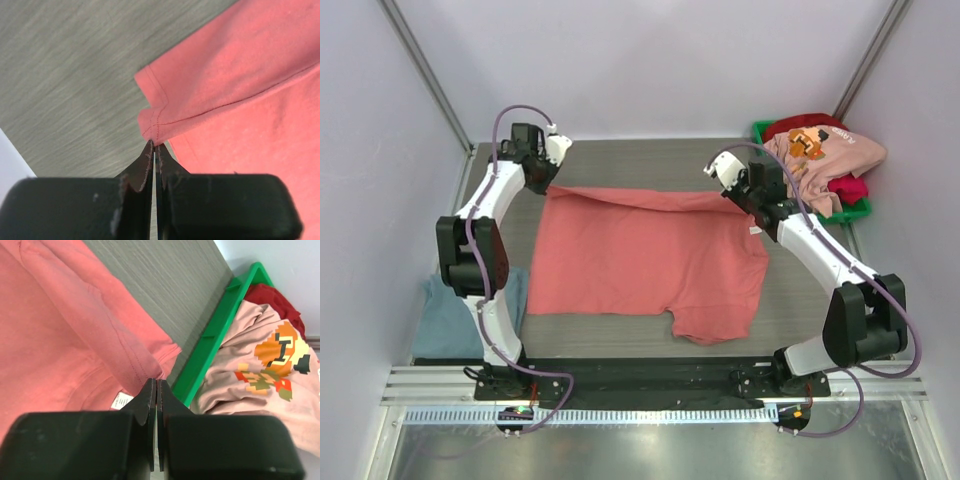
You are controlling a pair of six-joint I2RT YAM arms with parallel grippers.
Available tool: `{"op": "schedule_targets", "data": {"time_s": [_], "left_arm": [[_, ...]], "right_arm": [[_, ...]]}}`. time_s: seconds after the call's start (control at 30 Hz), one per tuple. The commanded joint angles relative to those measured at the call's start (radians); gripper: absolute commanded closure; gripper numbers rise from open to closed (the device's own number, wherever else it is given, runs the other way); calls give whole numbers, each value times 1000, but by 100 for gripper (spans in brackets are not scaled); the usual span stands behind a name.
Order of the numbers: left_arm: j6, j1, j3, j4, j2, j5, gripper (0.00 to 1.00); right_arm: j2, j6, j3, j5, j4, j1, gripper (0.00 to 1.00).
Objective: Fold and stack the t-shirts
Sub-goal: Fold the tshirt
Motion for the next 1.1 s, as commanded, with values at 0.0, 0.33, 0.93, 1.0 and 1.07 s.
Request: {"op": "schedule_targets", "data": {"time_s": [0.0, 0.33, 0.93, 1.0, 1.07], "left_arm": [[24, 14, -29, 23, -74, 3, 100], [-1, 60, -162, -46, -131, -11, 99], [-160, 26, 167, -259, 128, 131, 69], [-174, 28, 209, -274, 168, 143, 67], [-185, 26, 191, -259, 170, 146, 65]], "right_arm": [[-64, 26, -19, -8, -6, 8, 99], [-167, 30, -54, -189, -314, 37, 93], [322, 162, 321, -345, -385, 11, 73], [416, 165, 371, -356, -389, -1, 71], [462, 161, 441, -365, -402, -5, 70]]}}
